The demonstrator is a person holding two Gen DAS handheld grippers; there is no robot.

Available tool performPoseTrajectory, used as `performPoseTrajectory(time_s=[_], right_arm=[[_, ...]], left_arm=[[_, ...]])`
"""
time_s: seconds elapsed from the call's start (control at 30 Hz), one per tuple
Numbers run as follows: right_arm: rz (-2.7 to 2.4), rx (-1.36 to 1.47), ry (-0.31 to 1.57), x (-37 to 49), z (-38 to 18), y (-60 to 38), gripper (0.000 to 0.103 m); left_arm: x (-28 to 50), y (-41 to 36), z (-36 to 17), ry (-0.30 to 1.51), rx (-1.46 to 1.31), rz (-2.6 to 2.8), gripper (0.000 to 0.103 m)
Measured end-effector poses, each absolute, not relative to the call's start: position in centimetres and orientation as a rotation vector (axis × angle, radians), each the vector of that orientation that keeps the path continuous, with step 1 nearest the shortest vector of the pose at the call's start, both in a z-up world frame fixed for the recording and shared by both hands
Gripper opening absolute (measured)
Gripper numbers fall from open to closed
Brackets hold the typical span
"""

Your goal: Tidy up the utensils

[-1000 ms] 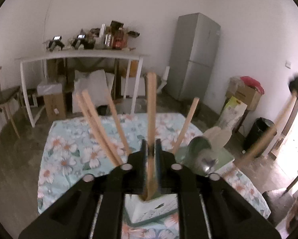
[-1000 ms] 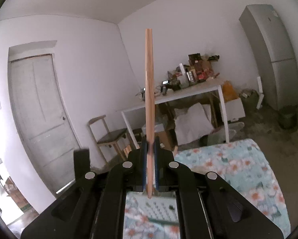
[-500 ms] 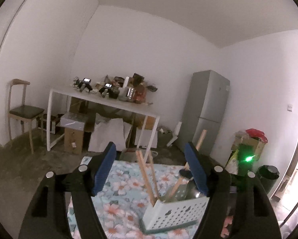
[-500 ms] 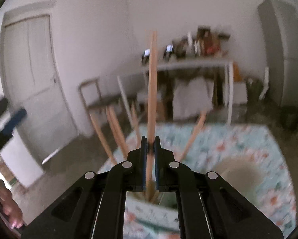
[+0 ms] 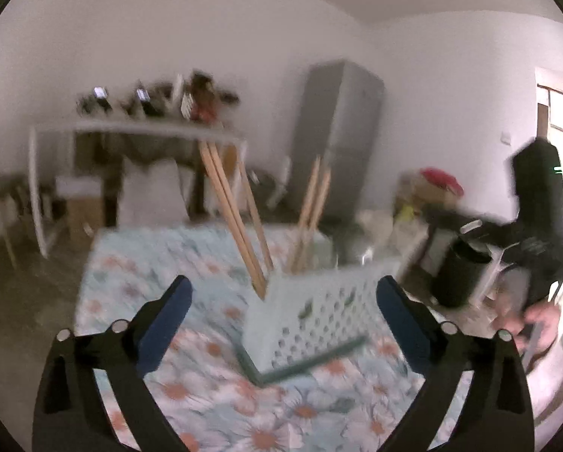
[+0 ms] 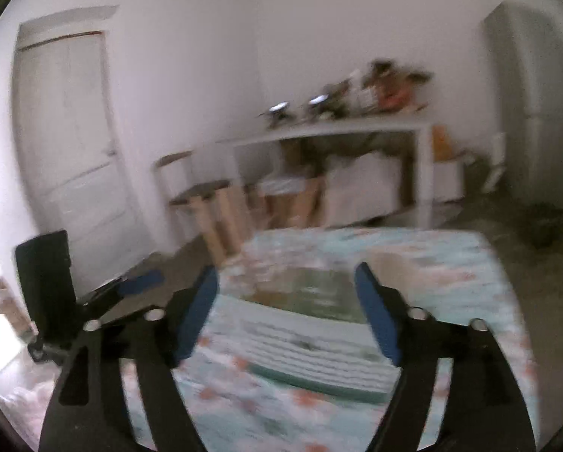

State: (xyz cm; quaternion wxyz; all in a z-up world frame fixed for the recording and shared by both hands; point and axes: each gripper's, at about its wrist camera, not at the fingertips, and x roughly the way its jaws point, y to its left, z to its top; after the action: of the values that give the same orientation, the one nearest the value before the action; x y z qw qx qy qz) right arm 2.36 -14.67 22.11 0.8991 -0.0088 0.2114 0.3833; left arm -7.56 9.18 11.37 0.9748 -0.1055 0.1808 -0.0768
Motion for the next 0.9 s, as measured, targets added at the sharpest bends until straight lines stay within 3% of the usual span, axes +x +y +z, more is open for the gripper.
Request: performPoseTrajectory(time_s=[0.1, 0.37, 0.47, 0.9], right_arm=[[0.704, -0.094, 0.435, 3.4, 19.7, -17.9, 0.087], [0.728, -0.093, 0.395, 6.6, 12.4, -19.3, 0.089], [0.722, -0.057, 0.364, 7.1, 11.7, -18.8, 0.095], [0.714, -0.033, 0.341, 6.9, 11.7, -19.0, 0.095]], left_arm=[[-5.1, 8.8, 9.5, 0.423, -0.211, -0.194, 0.098], [-2.4, 5.4, 6.7, 0.42, -0.202, -0.083, 0.098], [-2.9, 3.7, 6.1, 0.408, -0.111, 0.002, 0.098], [-4.7, 3.3, 6.2, 0.322, -0.108, 0.065, 0.098]])
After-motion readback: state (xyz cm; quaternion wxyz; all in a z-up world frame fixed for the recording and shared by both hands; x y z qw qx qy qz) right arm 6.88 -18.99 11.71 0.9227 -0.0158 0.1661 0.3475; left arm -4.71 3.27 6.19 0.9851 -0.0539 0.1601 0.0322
